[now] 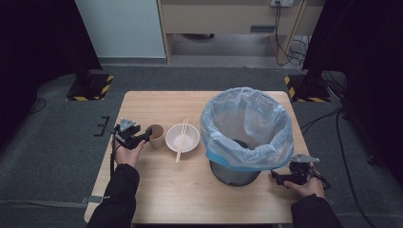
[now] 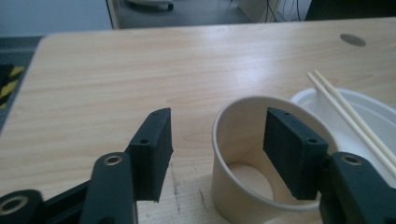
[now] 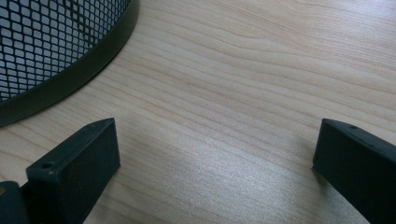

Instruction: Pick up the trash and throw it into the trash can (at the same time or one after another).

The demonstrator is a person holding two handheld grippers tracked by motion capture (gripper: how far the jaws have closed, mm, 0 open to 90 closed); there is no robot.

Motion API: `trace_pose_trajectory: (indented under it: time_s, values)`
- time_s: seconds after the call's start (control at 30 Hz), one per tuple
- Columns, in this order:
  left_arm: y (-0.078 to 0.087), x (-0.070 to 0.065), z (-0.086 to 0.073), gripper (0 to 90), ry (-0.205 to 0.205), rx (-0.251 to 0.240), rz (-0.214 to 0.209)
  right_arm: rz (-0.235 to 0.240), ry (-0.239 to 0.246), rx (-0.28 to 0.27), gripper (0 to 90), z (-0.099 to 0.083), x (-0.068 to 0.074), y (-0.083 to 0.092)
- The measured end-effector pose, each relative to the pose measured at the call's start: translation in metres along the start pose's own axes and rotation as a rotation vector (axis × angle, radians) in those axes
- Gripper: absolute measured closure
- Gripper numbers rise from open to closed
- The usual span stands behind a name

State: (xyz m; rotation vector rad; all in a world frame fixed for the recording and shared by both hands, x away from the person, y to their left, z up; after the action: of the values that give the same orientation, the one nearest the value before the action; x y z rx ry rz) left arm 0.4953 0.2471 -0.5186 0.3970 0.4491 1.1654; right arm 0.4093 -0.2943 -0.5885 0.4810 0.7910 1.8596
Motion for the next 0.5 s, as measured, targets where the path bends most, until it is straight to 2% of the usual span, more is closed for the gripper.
trace_pose_trajectory:
  time_s: [0.1, 0.23, 0.3, 0.5]
  values:
    - [-0.004, -0.001, -0.005, 51.3, -0.011, 0.043, 0.007, 0.000, 0.001, -0.001, 0.7, 0.000, 0.000, 0.000]
    - [-0.006, -0.001, -0.011, 62.2, -0.005, 0.086, 0.008, 0.000, 0.000, -0.001, 0.7, 0.000, 0.000, 0.000]
    - [-0.005, 0.000, -0.014, 71.2, 0.007, 0.112, 0.005, 0.000, 0.000, -0.001, 0.8, 0.000, 0.000, 0.000]
    - [-0.001, -0.002, -0.014, 81.4, 0.035, 0.123, -0.013, 0.000, 0.000, 0.000, 0.8, 0.000, 0.000, 0.000]
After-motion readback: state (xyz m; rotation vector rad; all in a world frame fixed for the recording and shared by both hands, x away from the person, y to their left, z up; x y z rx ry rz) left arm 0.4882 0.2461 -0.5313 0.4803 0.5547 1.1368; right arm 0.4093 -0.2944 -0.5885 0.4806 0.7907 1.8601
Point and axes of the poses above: each handheld gripper's, and its own axes: y roughly backward along the jaws, z roughly out of its top, x roughly to its left, the point moved 7 cm from there along -y, roughly forward along the jaws, and after that the axes turned 3 degrees about -z, right-handed, at the moved point
